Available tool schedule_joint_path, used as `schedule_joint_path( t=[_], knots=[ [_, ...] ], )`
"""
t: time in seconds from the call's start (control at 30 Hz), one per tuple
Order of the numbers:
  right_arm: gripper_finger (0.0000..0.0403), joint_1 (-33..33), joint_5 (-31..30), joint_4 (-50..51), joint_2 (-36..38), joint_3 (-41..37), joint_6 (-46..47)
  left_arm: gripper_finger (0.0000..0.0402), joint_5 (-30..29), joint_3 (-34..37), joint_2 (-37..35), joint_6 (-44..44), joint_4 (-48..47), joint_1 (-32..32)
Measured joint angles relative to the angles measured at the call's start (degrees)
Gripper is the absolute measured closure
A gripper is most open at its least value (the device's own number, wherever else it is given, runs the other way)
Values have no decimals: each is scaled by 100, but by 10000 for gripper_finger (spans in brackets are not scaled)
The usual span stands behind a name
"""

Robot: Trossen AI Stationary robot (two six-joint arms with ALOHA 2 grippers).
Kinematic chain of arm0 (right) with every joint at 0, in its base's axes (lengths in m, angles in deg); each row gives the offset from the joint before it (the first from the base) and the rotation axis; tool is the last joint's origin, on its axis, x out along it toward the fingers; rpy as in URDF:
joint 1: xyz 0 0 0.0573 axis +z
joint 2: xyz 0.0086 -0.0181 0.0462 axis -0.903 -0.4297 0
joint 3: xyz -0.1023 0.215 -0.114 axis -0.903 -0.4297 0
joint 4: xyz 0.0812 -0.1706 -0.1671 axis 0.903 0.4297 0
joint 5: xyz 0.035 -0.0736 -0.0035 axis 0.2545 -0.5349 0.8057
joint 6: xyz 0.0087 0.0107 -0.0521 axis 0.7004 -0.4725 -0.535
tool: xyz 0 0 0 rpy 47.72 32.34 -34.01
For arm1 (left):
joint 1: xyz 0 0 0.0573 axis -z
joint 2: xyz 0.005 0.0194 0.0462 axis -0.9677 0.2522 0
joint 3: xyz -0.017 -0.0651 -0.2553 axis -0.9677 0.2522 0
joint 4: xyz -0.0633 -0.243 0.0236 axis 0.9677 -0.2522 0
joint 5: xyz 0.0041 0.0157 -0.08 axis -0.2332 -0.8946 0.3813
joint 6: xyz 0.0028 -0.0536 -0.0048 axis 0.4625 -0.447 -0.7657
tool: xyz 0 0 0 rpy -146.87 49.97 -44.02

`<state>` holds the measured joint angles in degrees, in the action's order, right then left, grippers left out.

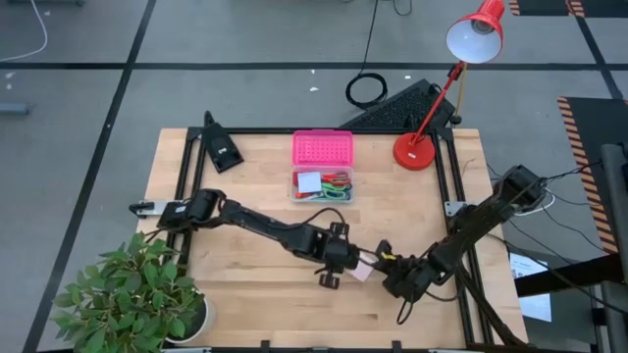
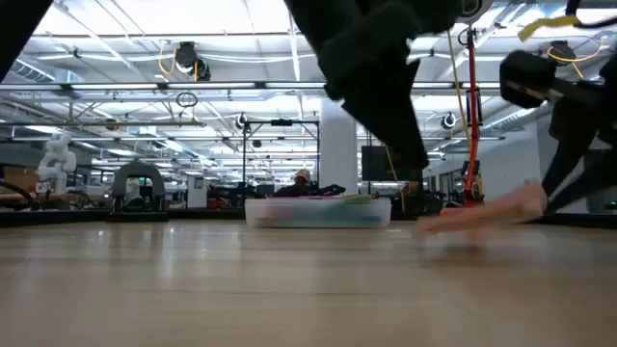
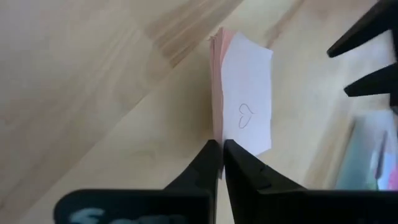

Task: Pack school essentials
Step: Put the pink sticky notes into the supply box

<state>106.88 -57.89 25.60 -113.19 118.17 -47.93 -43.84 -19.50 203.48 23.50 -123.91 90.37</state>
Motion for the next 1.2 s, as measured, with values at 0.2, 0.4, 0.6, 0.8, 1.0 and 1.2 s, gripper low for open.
schedule_joint_path(
  t=[0.2,0.4,0.6,0.8,1.0,1.2],
  knots=[
    [392,-2,-26,37,490,2,242,268,-947,-2,-91,639,309,524],
    [392,-73,-26,143,973,9,601,204,-2038,0,-80,624,546,964],
    [392,-79,16,173,1502,9,748,104,-3297,2,-128,744,779,1228],
    [392,-226,663,166,1949,11,975,81,-3329,2,-126,755,989,1095],
    [392,-363,896,129,2105,11,1025,171,-3239,2,-126,936,1287,1048],
    [392,-462,890,131,2101,11,1137,304,-3252,2,-126,1155,1372,1041]
  ],
)
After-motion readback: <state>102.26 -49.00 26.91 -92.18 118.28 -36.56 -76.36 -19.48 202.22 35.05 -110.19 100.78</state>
